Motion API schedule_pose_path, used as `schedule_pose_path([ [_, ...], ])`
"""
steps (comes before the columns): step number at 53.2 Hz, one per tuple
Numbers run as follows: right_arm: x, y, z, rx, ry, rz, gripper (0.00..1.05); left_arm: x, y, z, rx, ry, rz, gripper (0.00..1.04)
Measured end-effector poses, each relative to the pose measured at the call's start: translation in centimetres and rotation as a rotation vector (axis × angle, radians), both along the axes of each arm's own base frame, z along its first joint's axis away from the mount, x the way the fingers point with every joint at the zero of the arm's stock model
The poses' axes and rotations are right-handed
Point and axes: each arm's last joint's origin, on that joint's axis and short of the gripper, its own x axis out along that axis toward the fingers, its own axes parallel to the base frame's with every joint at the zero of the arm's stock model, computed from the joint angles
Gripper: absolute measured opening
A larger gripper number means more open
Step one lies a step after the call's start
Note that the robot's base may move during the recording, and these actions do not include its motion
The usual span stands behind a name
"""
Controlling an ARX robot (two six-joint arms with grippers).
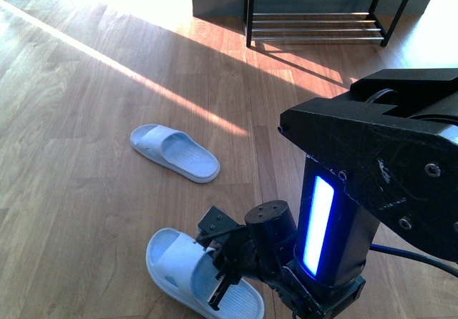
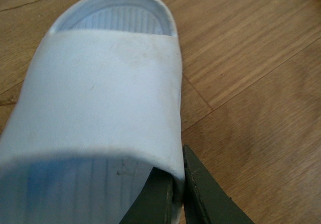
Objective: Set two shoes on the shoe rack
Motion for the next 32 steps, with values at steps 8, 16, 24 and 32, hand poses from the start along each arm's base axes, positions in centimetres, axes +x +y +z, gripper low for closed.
schedule_pose_path([
  [8, 0.6, -1.4, 1.4, 0.013, -0.026, -0.189, 0.02, 0.0, 0.0, 0.0, 0.0, 0.0, 0.0, 0.95],
  [16, 3.1, -4.6, 5.7, 0.04, -0.105, -0.489, 0.02, 0.0, 0.0, 0.0, 0.0, 0.0, 0.0, 0.95],
  [24, 6.2, -10.1, 11.5, 0.113, -0.208, -0.734, 0.02, 0.0, 0.0, 0.0, 0.0, 0.0, 0.0, 0.95],
  [32, 6.6, -17.5, 17.8, 0.132, -0.279, -0.96, 0.02, 0.0, 0.0, 0.0, 0.0, 0.0, 0.0, 0.95],
])
